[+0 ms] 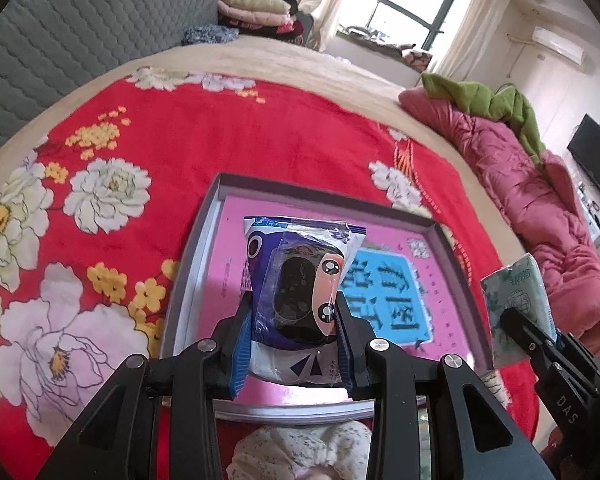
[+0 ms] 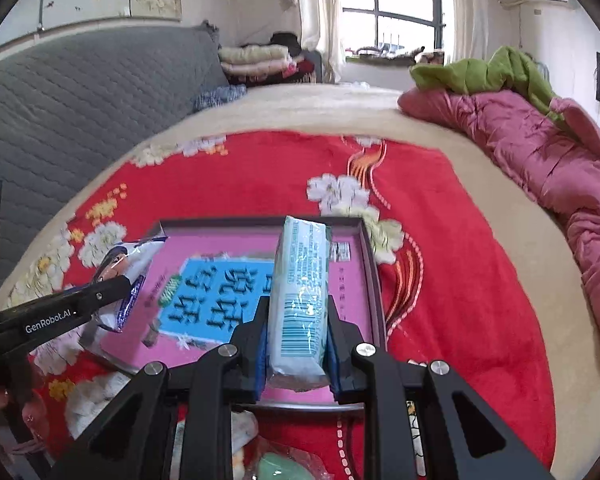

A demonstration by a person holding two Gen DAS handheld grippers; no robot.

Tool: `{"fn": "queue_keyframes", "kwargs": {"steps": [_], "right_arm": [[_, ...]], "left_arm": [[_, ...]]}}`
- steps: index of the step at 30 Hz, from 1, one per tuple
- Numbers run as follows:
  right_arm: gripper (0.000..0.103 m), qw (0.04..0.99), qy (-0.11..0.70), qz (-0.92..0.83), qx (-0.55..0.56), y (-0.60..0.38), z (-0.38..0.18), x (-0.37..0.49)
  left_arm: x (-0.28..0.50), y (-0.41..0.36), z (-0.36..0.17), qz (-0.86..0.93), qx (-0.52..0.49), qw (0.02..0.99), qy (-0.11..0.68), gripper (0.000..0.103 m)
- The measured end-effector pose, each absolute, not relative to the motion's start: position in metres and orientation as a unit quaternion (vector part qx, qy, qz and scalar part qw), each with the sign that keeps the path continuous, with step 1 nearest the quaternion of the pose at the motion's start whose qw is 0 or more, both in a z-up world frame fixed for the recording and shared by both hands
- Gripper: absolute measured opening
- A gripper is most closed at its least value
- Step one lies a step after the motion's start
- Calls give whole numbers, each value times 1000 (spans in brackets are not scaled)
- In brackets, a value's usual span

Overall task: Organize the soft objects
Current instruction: 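Lift both packs and carry them over the pink box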

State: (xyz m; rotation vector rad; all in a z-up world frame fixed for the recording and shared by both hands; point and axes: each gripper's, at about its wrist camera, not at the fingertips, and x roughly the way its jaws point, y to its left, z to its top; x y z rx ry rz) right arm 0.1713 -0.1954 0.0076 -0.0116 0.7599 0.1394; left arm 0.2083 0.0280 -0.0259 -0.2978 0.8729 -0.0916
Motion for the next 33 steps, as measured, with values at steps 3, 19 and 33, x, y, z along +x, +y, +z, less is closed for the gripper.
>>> {"fn": "queue_keyframes", "kwargs": {"steps": [3,19,33], "right_arm": [[23,921,383,67,-3,-197,-4,175],[23,907,417,57,-20,-190,-29,203],[24,878,469,91,36,-186,-54,206]], "left_arm": [[210,23,-34,-43,-134,895,424,37],[223,25,-46,-37,-127,888,441,37],[230,23,-66,-39,-119,876,465,37]]}}
